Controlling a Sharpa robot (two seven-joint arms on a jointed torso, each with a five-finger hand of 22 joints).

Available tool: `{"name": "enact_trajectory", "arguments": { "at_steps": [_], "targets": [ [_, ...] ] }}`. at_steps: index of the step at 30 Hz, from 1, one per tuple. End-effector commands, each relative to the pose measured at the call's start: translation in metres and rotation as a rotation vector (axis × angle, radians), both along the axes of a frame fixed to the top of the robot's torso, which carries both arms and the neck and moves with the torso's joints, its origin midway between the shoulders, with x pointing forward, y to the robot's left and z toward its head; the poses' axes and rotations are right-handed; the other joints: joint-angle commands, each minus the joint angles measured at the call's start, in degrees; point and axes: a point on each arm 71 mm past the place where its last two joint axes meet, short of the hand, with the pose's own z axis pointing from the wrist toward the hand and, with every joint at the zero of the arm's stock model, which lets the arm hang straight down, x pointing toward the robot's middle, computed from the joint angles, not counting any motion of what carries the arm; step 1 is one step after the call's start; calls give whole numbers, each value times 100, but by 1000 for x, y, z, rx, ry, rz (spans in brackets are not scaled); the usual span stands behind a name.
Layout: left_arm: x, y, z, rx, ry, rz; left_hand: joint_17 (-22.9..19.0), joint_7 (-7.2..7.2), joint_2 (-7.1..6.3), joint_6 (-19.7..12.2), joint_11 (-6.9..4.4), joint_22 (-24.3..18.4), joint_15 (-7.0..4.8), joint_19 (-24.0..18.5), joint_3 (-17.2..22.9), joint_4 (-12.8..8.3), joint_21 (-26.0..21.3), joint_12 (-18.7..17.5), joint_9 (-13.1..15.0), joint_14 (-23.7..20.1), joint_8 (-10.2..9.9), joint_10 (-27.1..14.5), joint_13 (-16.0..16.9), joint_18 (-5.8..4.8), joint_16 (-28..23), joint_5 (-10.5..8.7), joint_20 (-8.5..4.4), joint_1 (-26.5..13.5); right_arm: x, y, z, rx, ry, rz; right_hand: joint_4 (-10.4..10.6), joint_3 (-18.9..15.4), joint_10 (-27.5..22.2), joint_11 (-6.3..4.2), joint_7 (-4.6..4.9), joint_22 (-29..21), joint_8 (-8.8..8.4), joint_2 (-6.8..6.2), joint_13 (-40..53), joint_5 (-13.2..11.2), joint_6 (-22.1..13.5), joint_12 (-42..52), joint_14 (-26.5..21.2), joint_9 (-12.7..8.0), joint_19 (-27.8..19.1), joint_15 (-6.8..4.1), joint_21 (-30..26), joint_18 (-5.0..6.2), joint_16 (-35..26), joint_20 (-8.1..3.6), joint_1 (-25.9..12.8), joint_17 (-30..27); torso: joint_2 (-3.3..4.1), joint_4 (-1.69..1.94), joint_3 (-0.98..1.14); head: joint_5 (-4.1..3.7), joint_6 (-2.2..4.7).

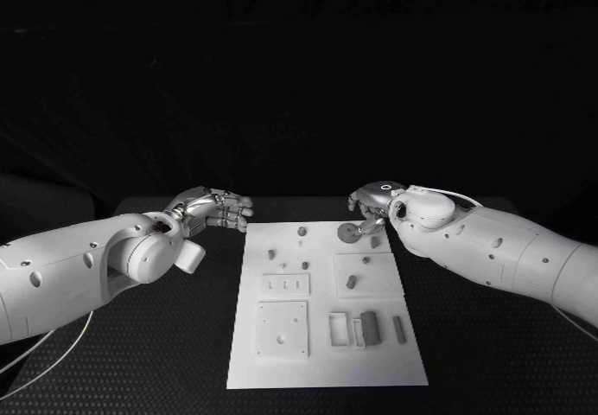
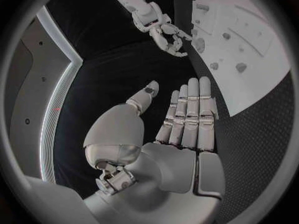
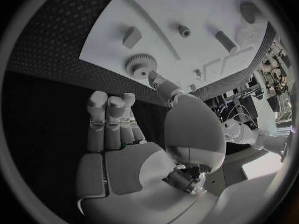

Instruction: Assemble the parts on the task board

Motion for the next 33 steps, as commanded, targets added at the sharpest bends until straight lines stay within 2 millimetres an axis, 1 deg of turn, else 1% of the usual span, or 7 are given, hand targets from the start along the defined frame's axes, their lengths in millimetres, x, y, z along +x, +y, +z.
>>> {"name": "enact_trajectory", "arguments": {
  "at_steps": [1, 4, 10, 14, 18, 22, 33],
  "targets": [
    [0, -2, 1, 0, -5, -19, 6, 21, -22, -21, 5, -3, 21, 3, -32, 12, -30, -32, -5, 13, -31, 11, -1, 79, -25, 3, -31, -36, -2, 4, -8, -19, 52, 36, -12, 43, 5, -16, 36, 139, 71, 75, 50, 7, 153, 132, 52, 26, 7, -17, 84, 424, 68, -65, -11, 43, 2, 13, -17, 0, -37],
    [0, -2, 1, 2, -2, -21, 7, 22, -22, -23, 6, -3, 21, 3, -33, 13, -30, -35, -6, 13, -32, 11, -1, 78, -27, 3, -30, -37, -4, 7, -13, -7, 62, 48, -27, 50, 27, -8, 50, 129, 111, 108, 101, 7, 227, 291, 103, 43, 11, -13, 156, 424, 230, -94, -22, 148, 3, 18, -27, 5, -47],
    [-1, -2, 1, 4, 0, -23, 10, 25, -23, -29, 8, -3, 23, 1, -35, 16, -34, -41, -7, 11, -35, 7, -1, 76, -33, 3, -29, -42, -5, 11, -17, 8, 69, 62, -64, 56, 61, 31, 93, 133, 187, 186, 152, 7, 408, 489, 129, 77, 50, 25, 285, 424, 369, -138, -23, 238, 5, 14, -14, 33, -83],
    [-1, -2, 1, 4, -1, -23, 11, 25, -24, -31, 9, -3, 23, 1, -36, 16, -36, -44, -8, 10, -36, 6, -2, 76, -35, 2, -29, -43, -5, 12, -19, 7, 75, 63, -93, 76, 83, 30, 91, 131, 236, 254, 161, 7, 537, 568, 156, 97, 67, 24, 350, 424, 421, -163, -1, 268, 1, 3, -23, 51, -101],
    [-1, -2, 1, 4, 0, -23, 12, 26, -24, -31, 10, -3, 23, 0, -36, 16, -37, -46, -8, 10, -37, 6, -1, 76, -37, 3, -29, -43, -4, 9, -21, 1, 66, 52, -127, 95, 86, 32, 94, 128, 285, 326, 151, 7, 678, 613, 167, 116, 68, 25, 399, 424, 448, -182, 18, 285, -1, 2, -20, 55, -109],
    [-2, -1, 1, 4, 0, -22, 13, 26, -25, -32, 10, -3, 24, 0, -36, 16, -38, -48, -8, 9, -37, 5, -2, 76, -39, 3, -29, -44, -3, 7, -21, 1, 60, 44, -133, 105, 90, 37, 100, 125, 275, 381, 141, 7, 692, 630, 177, 110, 71, 30, 421, 424, 459, -191, 17, 291, 4, -2, -14, 52, -116],
    [-2, -1, 1, 5, 0, -23, 17, 28, -26, -34, 11, -2, 24, 0, -37, 18, -41, -52, -8, 9, -38, 6, -1, 75, -43, 3, -28, -47, -2, 6, -20, 7, 38, 43, -151, 116, 86, 52, 117, 120, 213, 450, 113, 7, 649, 653, 186, 79, 67, 44, 457, 424, 469, -203, 5, 298, 0, 7, -16, 44, -132]
  ]
}}
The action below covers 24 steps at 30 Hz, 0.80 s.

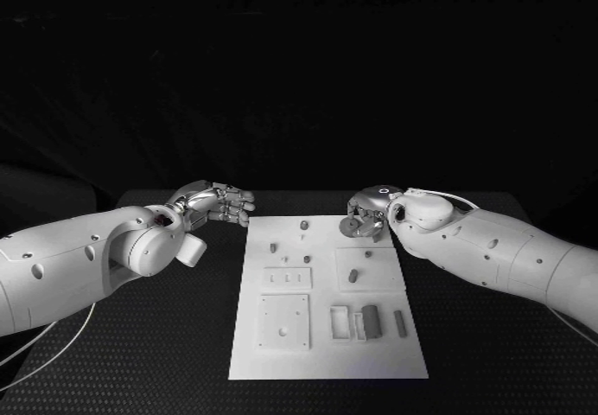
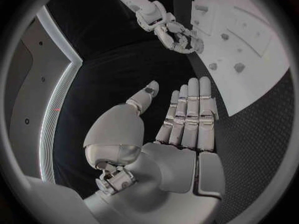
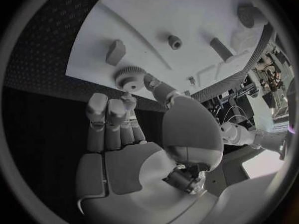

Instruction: Assemble the parts on the task board

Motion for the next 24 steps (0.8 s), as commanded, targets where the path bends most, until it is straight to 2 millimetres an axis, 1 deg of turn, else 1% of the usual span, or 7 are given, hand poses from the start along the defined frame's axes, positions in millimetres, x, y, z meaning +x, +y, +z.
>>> {"name": "enact_trajectory", "arguments": {
  "at_steps": [1, 4, 6, 12, 17, 20, 24],
  "targets": [
    [-2, -2, 1, -3, -4, -17, 7, 7, -26, -13, 12, -3, 26, 0, -25, 6, -19, -39, -9, 11, -38, 6, -1, 74, -22, 3, -28, -48, 0, 2, 0, 1, -16, 10, -33, -3, 29, 1, 167, 121, -38, 75, -11, 8, 133, 35, 23, -12, -5, 1, 38, 459, 22, -30, 4, 10, 4, 5, 3, -5, -5],
    [-2, -1, 1, -3, -4, -15, 8, 7, -26, -13, 12, -2, 27, 0, -25, 6, -19, -40, -9, 11, -38, 6, -1, 74, -23, 3, -28, -48, 1, 2, 0, 2, -19, 9, -38, -3, 30, 3, 170, 121, -53, 81, -17, 7, 120, 40, 27, -19, -4, 3, 46, 459, 25, -33, 0, 12, 9, 2, 3, -22, 3],
    [-2, -1, 2, -3, -4, -15, 8, 7, -27, -14, 12, -2, 27, 0, -25, 6, -20, -41, -9, 11, -38, 7, -1, 74, -23, 3, -28, -48, 2, 3, 0, 2, -18, 7, -46, -5, 29, 4, 171, 119, -82, 81, -26, 7, 86, 47, 30, -33, -5, 4, 55, 459, 28, -35, -7, 14, 12, 3, 2, -27, -4],
    [-4, -3, 2, -5, -3, -22, 10, 7, -30, -13, 11, -2, 27, -1, -25, 5, -22, -42, -9, 11, -38, 9, 0, 74, -26, 3, -28, -48, 5, 2, 0, 3, -25, -2, -55, -4, 27, 6, 173, 118, -108, 81, -37, 8, 58, 54, 32, -46, -7, 6, 65, 459, 30, -39, -11, 15, 9, 8, 6, -9, -28],
    [-4, -3, 2, -4, -4, -21, 12, 7, -32, -13, 11, -2, 27, 0, -25, 4, -23, -43, -9, 11, -38, 10, 0, 74, -28, 2, -28, -47, 5, 2, 0, 4, -26, -3, -59, -6, 20, 8, 175, 116, -121, 68, -48, 7, 45, 51, 29, -53, -12, 8, 67, 459, 27, -39, -20, 15, 9, 9, 0, 0, -43],
    [-4, -3, 2, -4, -4, -21, 13, 8, -36, -14, 12, -2, 27, -1, -26, 3, -23, -45, -9, 11, -39, 10, 0, 74, -29, 2, -28, -47, 5, 3, -1, 1, -21, -3, -61, -2, 14, 10, 176, 114, -126, 68, -55, 8, 42, 47, 24, -56, -16, 9, 67, 459, 23, -39, -20, 14, 4, 3, 0, 11, -52],
    [-4, -3, 2, -3, -4, -20, 14, 8, -37, -14, 12, -2, 27, 0, -26, 3, -24, -46, -9, 11, -39, 10, 1, 74, -30, 2, -28, -47, 5, 4, -2, -4, -9, -1, -66, 4, 6, 11, 177, 112, -123, 70, -67, 8, 58, 42, 17, -55, -24, 11, 65, 459, 16, -39, -19, 12, 3, -8, 0, 0, -66]
  ]
}}
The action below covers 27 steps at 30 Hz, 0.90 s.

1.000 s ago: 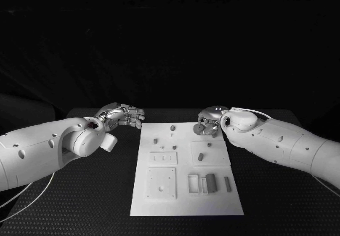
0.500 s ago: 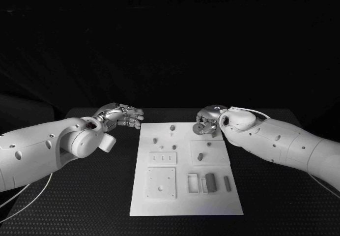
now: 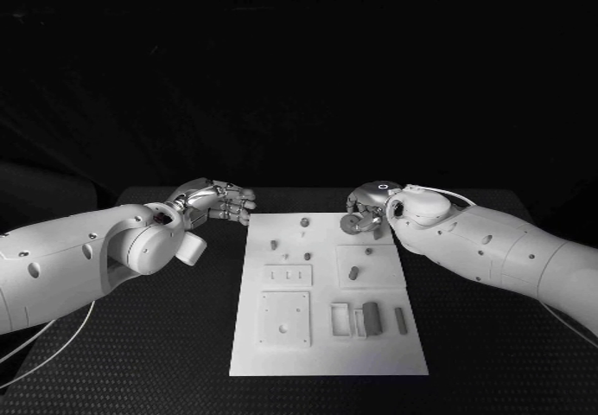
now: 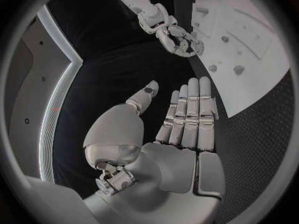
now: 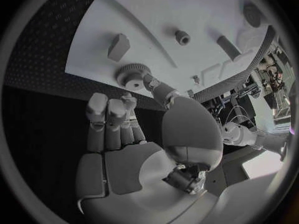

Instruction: Assemble the parts on the task board

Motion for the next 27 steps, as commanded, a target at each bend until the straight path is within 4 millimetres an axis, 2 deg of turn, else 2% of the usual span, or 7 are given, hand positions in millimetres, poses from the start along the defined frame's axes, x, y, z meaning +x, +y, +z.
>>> {"name": "enact_trajectory", "arguments": {
  "at_steps": [1, 6, 13, 22, 27],
  "targets": [
    [0, -2, 1, -2, -7, -12, 10, 7, -13, -14, 12, -2, 27, 0, -26, 3, -25, -25, -5, 12, -39, 10, 1, 51, -31, 2, -29, -23, 0, 1, -1, -10, 12, 10, -38, 8, -6, 20, 131, 111, -33, 27, -12, 8, 110, 14, 15, -7, -26, 11, 35, 482, 13, -41, -14, 1, -2, -14, -1, -6, -12],
    [0, -3, 1, -2, -6, -15, 11, 8, -14, -15, 12, -1, 27, 0, -26, 3, -26, -27, -5, 12, -39, 10, 1, 50, -33, 2, -29, -24, 0, 0, -3, -13, 17, 9, -49, 14, -14, 21, 132, 109, -21, 37, -27, 8, 144, 12, 7, -3, -37, 11, 35, 482, 7, -40, -10, 0, -5, -11, 6, -13, -33],
    [0, -2, 1, -2, -6, -14, 14, 8, -14, -14, 12, -1, 28, 1, -25, 4, -27, -30, -5, 12, -39, 11, 1, 50, -36, 2, -28, -23, 0, 2, -5, -13, 23, 12, -59, 24, -16, 21, 132, 106, -21, 81, -43, 8, 163, 16, 4, -4, -44, 12, 37, 482, 4, -40, -2, 0, -12, -1, 2, -14, -54],
    [-1, -2, 1, -2, -6, -13, 17, 8, -14, -14, 12, 0, 28, 1, -24, 4, -29, -32, -4, 13, -38, 12, 2, 50, -38, 2, -28, -23, -1, 0, -8, -20, 37, 7, -145, 25, -23, 36, 149, 105, 24, 263, -84, 8, 314, 45, 3, 12, -62, 25, 53, 482, 4, -39, 22, 5, -15, -11, 5, -6, -71],
    [-1, -2, 1, -2, -6, -14, 18, 7, -14, -13, 12, 0, 28, 2, -24, 5, -30, -34, -4, 13, -38, 13, 2, 50, -40, 2, -28, -23, -1, 0, -10, -21, 41, 6, -225, 19, -30, 49, 162, 105, 48, 407, -108, 8, 415, 66, 1, 18, -75, 37, 64, 482, 5, -36, 28, 8, -16, -10, 7, -4, -73]
  ]
}}
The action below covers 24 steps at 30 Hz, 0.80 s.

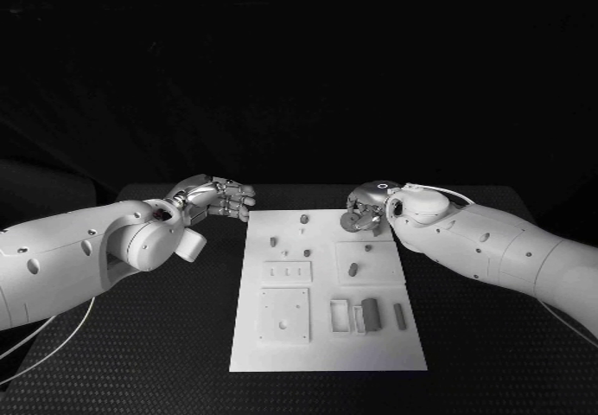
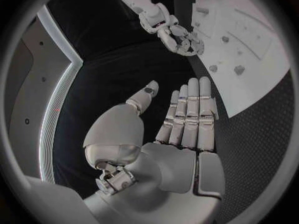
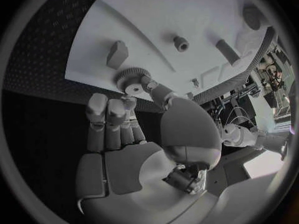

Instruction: Assemble the parts on the task board

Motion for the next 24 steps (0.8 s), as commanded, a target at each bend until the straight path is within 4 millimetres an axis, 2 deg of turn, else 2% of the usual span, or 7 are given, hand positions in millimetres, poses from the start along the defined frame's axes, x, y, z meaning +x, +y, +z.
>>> {"name": "enact_trajectory", "arguments": {
  "at_steps": [1, 5, 14, 20, 24],
  "targets": [
    [0, -2, 1, -3, -6, -14, 9, 8, -15, -13, 13, 0, 28, 2, -24, 5, -30, -34, -5, 13, -38, 13, 2, 85, -40, 2, -28, -24, -1, 0, -3, -13, 16, 8, -71, 1, -8, 27, 265, 106, 24, 92, -14, 11, 327, 36, 4, 5, -33, 36, 42, 486, 6, -14, 6, 10, 0, -3, 1, -1, -3],
    [-1, -2, 1, -3, -6, -12, 10, 7, -15, -13, 13, 0, 28, 2, -25, 5, -31, -35, -5, 13, -38, 14, 2, 84, -41, 2, -28, -24, 0, 0, -3, -22, 11, 5, -130, -7, -11, 31, 269, 106, 13, 122, -26, 11, 340, 48, 4, -2, -39, 40, 48, 486, 7, -13, 11, 12, 3, 4, 2, -6, -11],
    [-1, -1, 1, -2, -5, -11, 13, 7, -18, -13, 13, 0, 28, 2, -25, 5, -33, -38, -4, 14, -37, 15, 3, 84, -44, 2, -28, -25, 1, -1, -5, -23, 9, 0, -187, -31, -29, 50, 290, 96, -58, 12, -60, 11, 282, 63, -3, -35, -47, 57, 49, 486, -1, -1, -38, 11, 9, 1, 4, -6, -29],
    [-2, -1, 1, -2, -3, -13, 14, 7, -18, -13, 13, 1, 28, 3, -25, 6, -33, -39, -4, 14, -38, 16, 3, 84, -46, 2, -28, -25, 2, -3, -6, -33, 15, -7, -192, -18, -40, 61, 302, 92, -91, -15, -72, 11, 244, 65, -6, -49, -49, 66, 44, 486, -4, 1, -35, 11, 6, 3, 3, -5, -48],
    [-2, 0, 1, -2, -4, -12, 15, 7, -18, -13, 13, 1, 28, 3, -25, 6, -34, -40, -4, 15, -37, 17, 4, 84, -47, 2, -28, -25, 2, -5, -7, -38, 21, -17, -228, 29, -59, 70, 310, 87, -93, 37, -88, 11, 262, 70, -15, -50, -54, 77, 38, 486, -9, 0, 33, 11, 3, 3, 2, -3, -58]
  ]
}}
